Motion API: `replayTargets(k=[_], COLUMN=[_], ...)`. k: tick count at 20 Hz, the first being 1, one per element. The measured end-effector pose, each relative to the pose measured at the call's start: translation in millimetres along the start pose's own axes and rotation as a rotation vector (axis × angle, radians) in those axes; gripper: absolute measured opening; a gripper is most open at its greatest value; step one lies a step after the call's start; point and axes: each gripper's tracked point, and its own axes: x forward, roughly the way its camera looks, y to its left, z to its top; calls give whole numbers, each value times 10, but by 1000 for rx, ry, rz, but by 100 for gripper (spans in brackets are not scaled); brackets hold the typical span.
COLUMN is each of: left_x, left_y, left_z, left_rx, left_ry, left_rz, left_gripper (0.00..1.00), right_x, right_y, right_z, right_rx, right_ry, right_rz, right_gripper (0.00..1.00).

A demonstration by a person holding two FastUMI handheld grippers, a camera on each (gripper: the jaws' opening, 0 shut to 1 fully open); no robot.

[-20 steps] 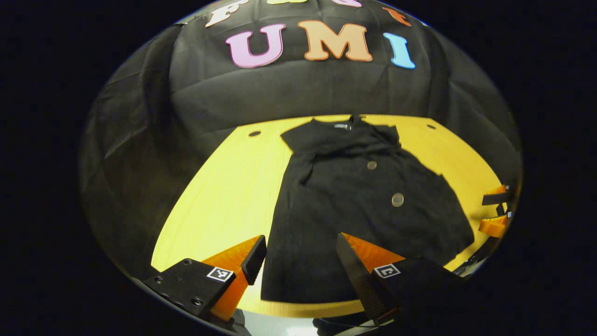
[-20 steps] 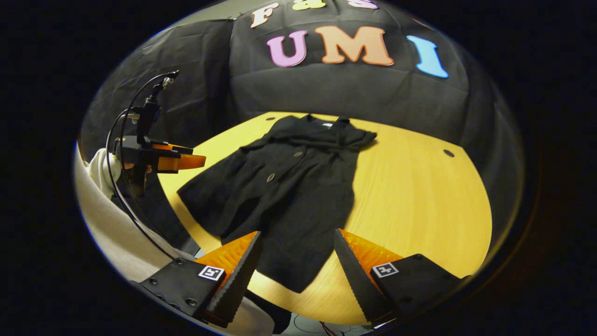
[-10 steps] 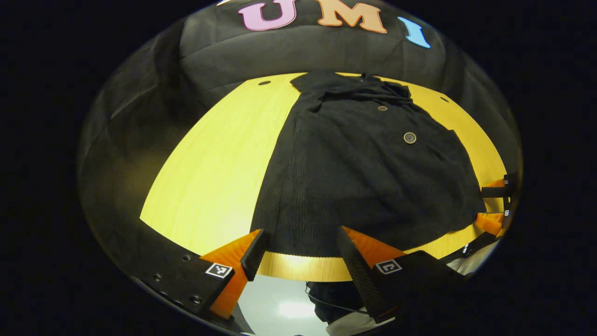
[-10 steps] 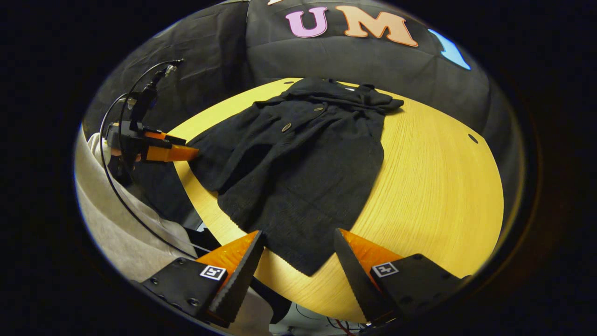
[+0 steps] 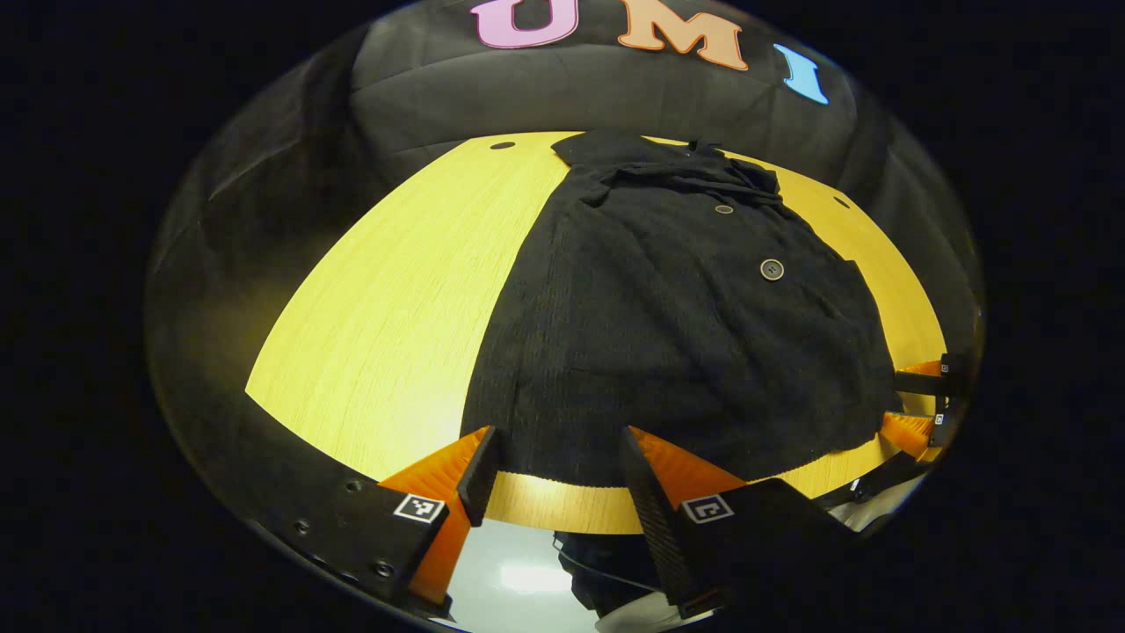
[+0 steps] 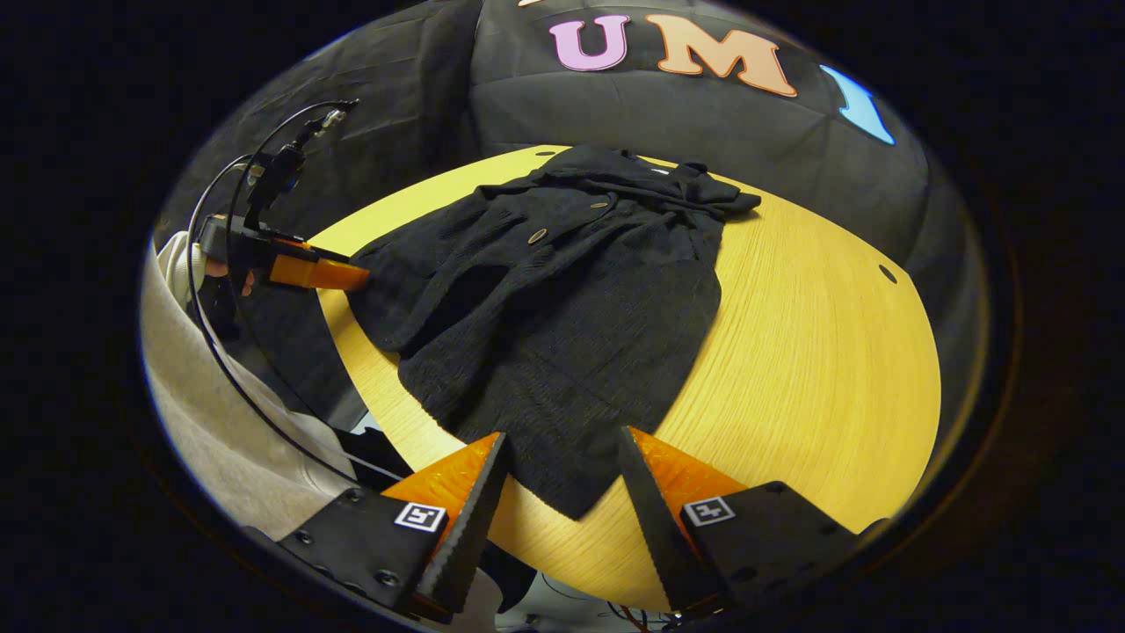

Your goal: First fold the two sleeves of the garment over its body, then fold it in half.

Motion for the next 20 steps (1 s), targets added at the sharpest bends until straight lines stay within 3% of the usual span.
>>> replayTargets(k=[1,3,4,5,6,8,9,14,20], left_x=[1,14,16,31,20,31,27,-128,-108], left_y=[-60,-225,-248,-273,-274,-277,-279,-296,-141], left_z=[12,22,24,30,29,47,47,287,1066], left_rx=[20,63,84,99,108,108,99,-93,-237], left_ry=[-5,-10,-9,-8,-8,-10,-7,-48,-174], left_rz=[-6,-15,-15,-8,1,18,18,-21,-42], left_gripper=[78,56,39,31,14,2,0,0,0], right_x=[1,-40,-43,-38,-7,-13,-19,-155,-178], right_y=[0,18,12,5,42,51,49,0,-485], right_z=[49,106,91,95,93,92,114,314,1048], right_rx=[6,13,18,24,29,35,42,42,91], right_ry=[-7,-10,-12,-15,-16,-11,-8,-37,-124], right_rz=[3,9,15,15,28,43,47,57,14], right_gripper=[73,60,51,42,38,15,10,9,9])
